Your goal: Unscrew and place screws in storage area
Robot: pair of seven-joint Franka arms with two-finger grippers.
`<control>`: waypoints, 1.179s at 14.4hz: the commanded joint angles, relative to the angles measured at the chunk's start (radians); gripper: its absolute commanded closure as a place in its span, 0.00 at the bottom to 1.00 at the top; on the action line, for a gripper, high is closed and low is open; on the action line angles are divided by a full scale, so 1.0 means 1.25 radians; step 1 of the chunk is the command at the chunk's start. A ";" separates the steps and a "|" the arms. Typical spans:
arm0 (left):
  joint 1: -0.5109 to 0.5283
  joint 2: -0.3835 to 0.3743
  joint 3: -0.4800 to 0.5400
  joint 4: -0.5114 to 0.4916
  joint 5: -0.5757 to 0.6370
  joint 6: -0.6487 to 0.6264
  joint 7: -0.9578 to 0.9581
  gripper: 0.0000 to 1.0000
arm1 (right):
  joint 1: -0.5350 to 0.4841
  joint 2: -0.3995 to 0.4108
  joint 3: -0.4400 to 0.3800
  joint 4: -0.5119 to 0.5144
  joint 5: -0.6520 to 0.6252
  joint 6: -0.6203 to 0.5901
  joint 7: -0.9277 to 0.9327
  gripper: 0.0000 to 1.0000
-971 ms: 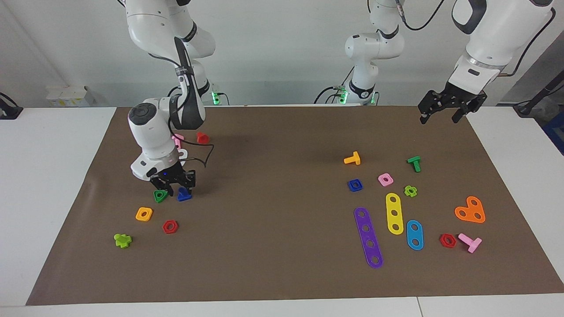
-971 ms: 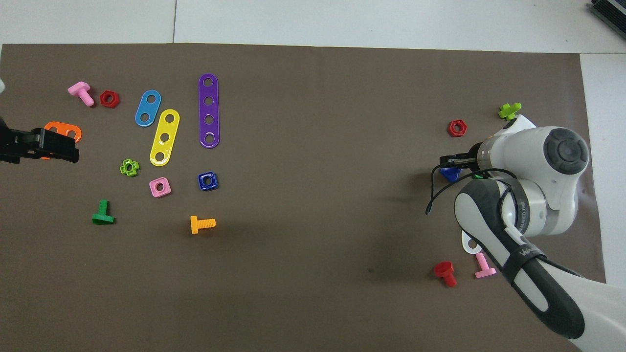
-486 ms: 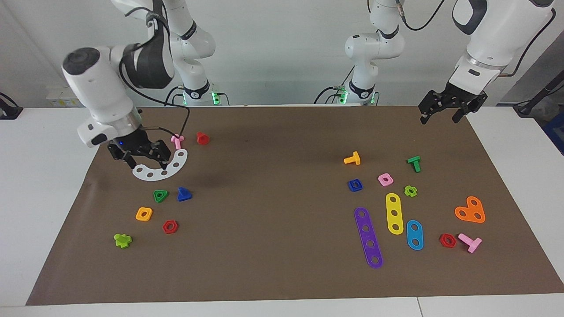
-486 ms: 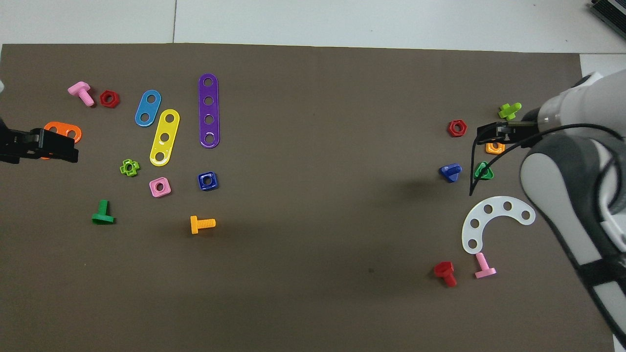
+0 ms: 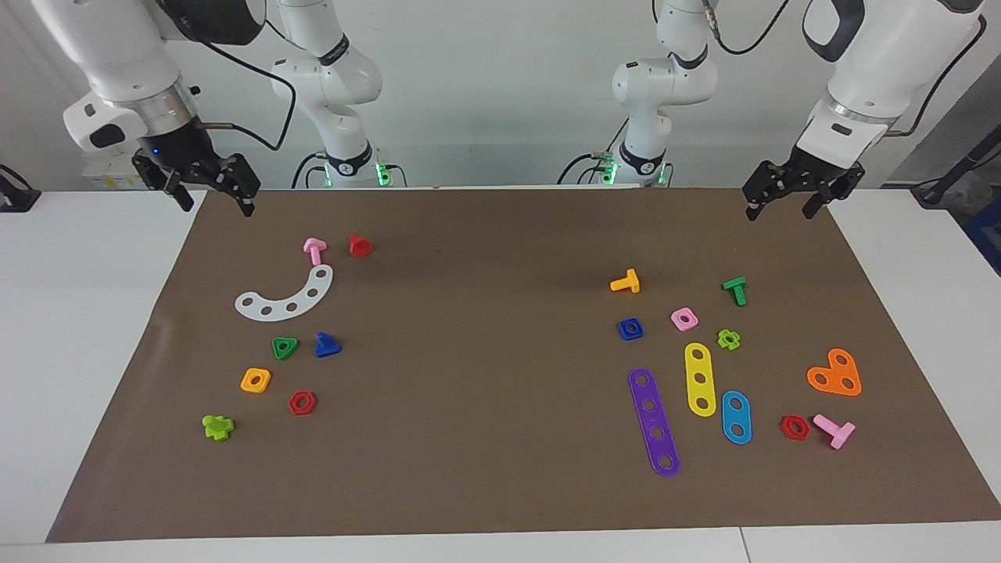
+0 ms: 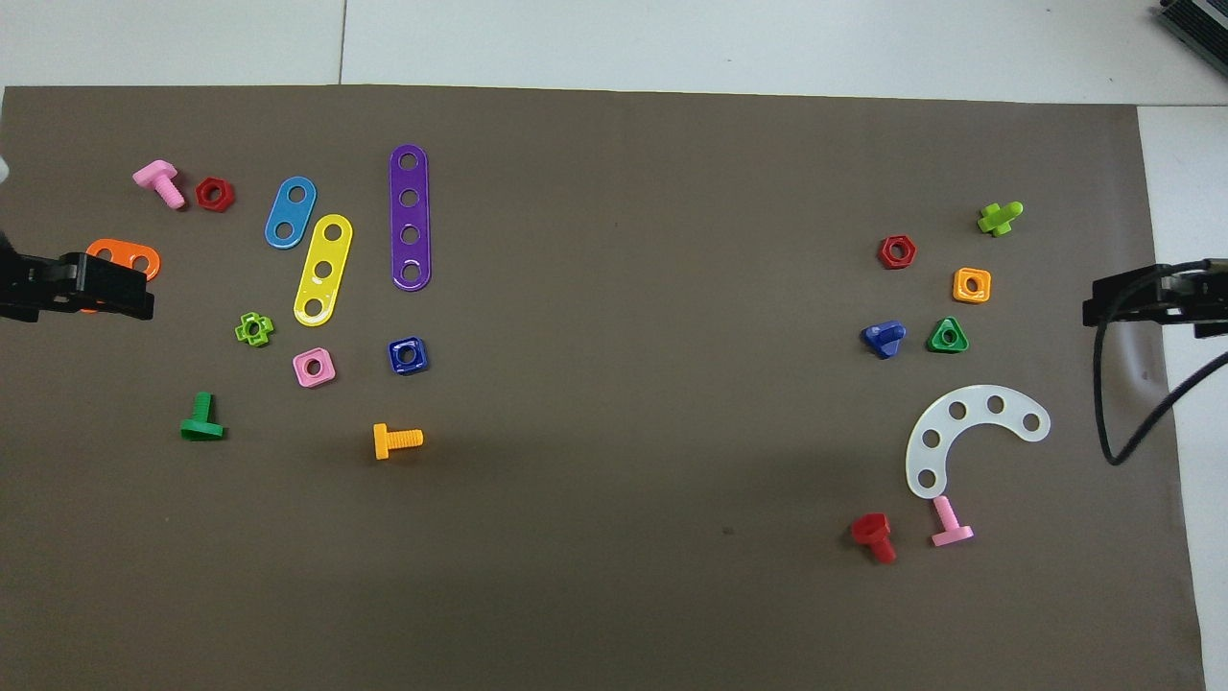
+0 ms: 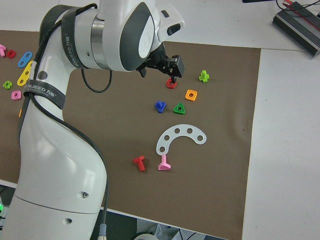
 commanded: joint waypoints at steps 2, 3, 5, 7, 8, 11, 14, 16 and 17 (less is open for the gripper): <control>0.004 -0.026 0.002 -0.032 -0.014 0.010 0.004 0.00 | -0.018 -0.004 0.008 -0.026 -0.008 -0.009 0.000 0.00; 0.004 -0.026 0.002 -0.032 -0.014 0.010 0.003 0.00 | -0.019 -0.004 0.008 -0.026 -0.008 -0.009 -0.001 0.00; 0.004 -0.026 0.002 -0.032 -0.014 0.010 0.003 0.00 | -0.017 -0.005 0.008 -0.026 -0.008 -0.008 -0.003 0.00; 0.004 -0.026 0.002 -0.032 -0.014 0.010 0.003 0.00 | -0.012 -0.005 0.013 -0.026 -0.008 -0.007 -0.003 0.00; 0.004 -0.026 0.002 -0.032 -0.014 0.010 0.003 0.00 | -0.010 -0.005 0.016 -0.026 -0.008 -0.007 -0.001 0.00; 0.004 -0.026 0.002 -0.032 -0.014 0.010 0.003 0.00 | -0.010 -0.008 0.018 -0.037 -0.002 -0.005 -0.003 0.00; 0.004 -0.026 0.002 -0.032 -0.014 0.010 0.003 0.00 | -0.010 -0.010 0.018 -0.037 0.001 -0.004 -0.007 0.00; 0.004 -0.026 0.002 -0.032 -0.014 0.009 0.003 0.00 | -0.010 -0.009 0.018 -0.034 0.002 -0.003 -0.007 0.00; 0.004 -0.026 0.002 -0.032 -0.014 0.010 0.003 0.00 | -0.010 -0.009 0.018 -0.034 0.003 -0.002 -0.006 0.00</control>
